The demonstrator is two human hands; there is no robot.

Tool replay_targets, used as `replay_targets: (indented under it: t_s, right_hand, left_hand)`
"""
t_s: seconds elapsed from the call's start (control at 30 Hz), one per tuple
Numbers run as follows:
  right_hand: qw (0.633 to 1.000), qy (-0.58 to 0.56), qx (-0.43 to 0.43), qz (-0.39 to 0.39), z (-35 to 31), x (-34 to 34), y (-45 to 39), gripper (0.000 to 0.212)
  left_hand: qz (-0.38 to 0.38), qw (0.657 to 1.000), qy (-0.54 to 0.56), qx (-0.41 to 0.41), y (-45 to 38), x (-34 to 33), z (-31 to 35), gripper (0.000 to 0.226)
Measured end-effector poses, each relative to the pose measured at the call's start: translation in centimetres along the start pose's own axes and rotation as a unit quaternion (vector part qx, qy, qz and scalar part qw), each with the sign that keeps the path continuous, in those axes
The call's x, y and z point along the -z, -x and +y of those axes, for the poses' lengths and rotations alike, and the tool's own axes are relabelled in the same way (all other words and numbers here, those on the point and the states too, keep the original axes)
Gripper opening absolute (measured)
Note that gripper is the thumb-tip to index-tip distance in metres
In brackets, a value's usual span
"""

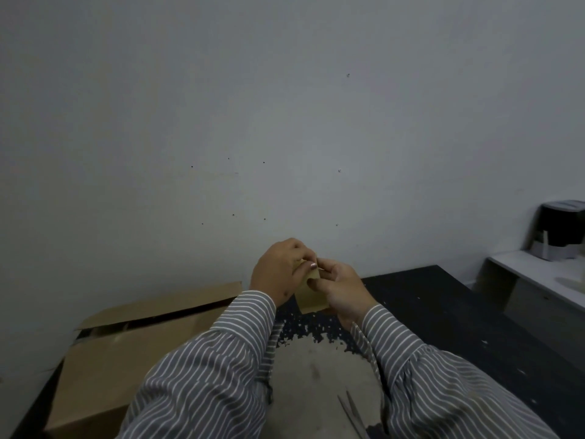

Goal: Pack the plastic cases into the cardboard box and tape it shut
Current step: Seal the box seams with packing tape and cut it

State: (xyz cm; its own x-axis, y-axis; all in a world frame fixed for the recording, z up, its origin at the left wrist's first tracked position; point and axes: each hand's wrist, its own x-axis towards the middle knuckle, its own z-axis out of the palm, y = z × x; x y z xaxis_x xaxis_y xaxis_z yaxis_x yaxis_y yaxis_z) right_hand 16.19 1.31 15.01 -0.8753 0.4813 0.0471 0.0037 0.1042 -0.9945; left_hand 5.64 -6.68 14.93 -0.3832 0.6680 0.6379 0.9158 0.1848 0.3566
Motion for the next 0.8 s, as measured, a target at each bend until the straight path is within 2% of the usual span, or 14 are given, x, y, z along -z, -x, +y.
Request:
replay_targets:
  t_s: [0.17,0.4,0.5,0.6,0.7,0.8]
  right_hand:
    - [1.000,-0.009,-0.004,0.007,0.0,-0.1,0.5,0.030]
    - [0.999,-0.025,-0.016,0.040,-0.1,-0.6,0.8,0.036]
    - [0.998,-0.033,-0.026,0.039,-0.1,-0.9,0.8,0.035]
    - [0.999,-0.021,-0.033,0.033,0.0,-1.1,0.9,0.035]
    - [0.998,-0.012,-0.047,0.032,0.0,-1.1,0.8,0.026]
    - [0.999,-0.010,-0.033,0.034,-0.2,-0.9,0.9,0.032]
  left_hand:
    - [-0.013,0.998,-0.064,-0.023,0.5,-0.6,0.4,0.013]
    - [-0.034,0.985,-0.168,-0.009,0.8,-0.9,0.7,0.024]
    - [-0.015,0.980,-0.199,-0.022,1.3,-0.8,0.7,0.024]
    - [0.015,0.985,-0.171,-0.023,1.9,-1.0,0.6,0.022]
    - [0.036,0.996,-0.078,-0.006,2.1,-0.6,0.5,0.022]
    - [0.021,1.000,-0.023,0.004,2.1,0.2,-0.1,0.034]
